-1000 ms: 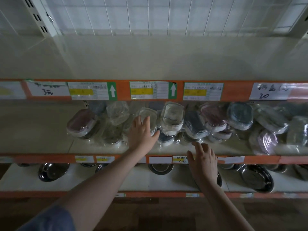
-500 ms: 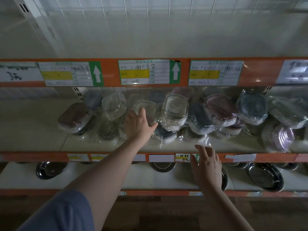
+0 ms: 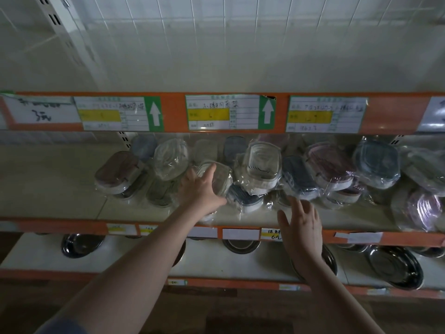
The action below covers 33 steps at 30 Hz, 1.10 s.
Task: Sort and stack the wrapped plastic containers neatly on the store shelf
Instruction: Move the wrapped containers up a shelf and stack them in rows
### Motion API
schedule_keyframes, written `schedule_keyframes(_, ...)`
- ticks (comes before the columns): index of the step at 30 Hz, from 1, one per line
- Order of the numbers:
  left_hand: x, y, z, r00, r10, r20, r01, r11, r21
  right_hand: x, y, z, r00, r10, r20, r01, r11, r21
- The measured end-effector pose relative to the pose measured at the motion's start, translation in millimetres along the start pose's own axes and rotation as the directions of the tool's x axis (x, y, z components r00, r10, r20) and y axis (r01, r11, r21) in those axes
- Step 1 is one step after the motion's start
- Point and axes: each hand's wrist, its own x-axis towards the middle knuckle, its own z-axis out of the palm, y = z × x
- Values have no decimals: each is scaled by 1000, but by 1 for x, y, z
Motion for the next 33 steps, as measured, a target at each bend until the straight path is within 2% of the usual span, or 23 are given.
schedule_keyframes(5, -2, -6, 9, 995, 27, -101, -28, 1000, -11, 35, -28, 0, 998, -20, -53, 24, 996, 82)
schedule_keyframes(10, -2, -14, 16, 983, 62, -172, -63, 998, 5, 71, -57, 9, 1000, 13, -20, -11, 995, 102)
schedule_keyframes(14, -1, -15, 16, 981, 67, -184, -69, 998, -6, 87, -71, 28, 991, 95, 94, -99, 994, 39)
schedule_keyframes(18, -1, -19, 16, 981, 69, -180, -79, 996, -47, 90, -67, 39, 985, 151, 88, -155, 987, 39)
schedule_keyframes(21, 0, -20, 16, 981, 64, -185, -76, 995, -58, 89, -63, 40, 988, 137, 64, -139, 990, 21)
schedule_keyframes(26, -2, -21, 16, 981, 59, -187, -72, 996, -61, 88, -56, 31, 976, 170, 133, -172, 985, 5)
schedule_keyframes(29, 0, -20, 14, 986, 53, -156, -63, 996, -57, 90, -54, 29, 978, 139, 154, -132, 990, -59)
schedule_keyframes(33, 3, -20, 13, 990, 49, -132, -59, 996, -69, 96, -59, 29, 977, 153, 150, -153, 988, -6)
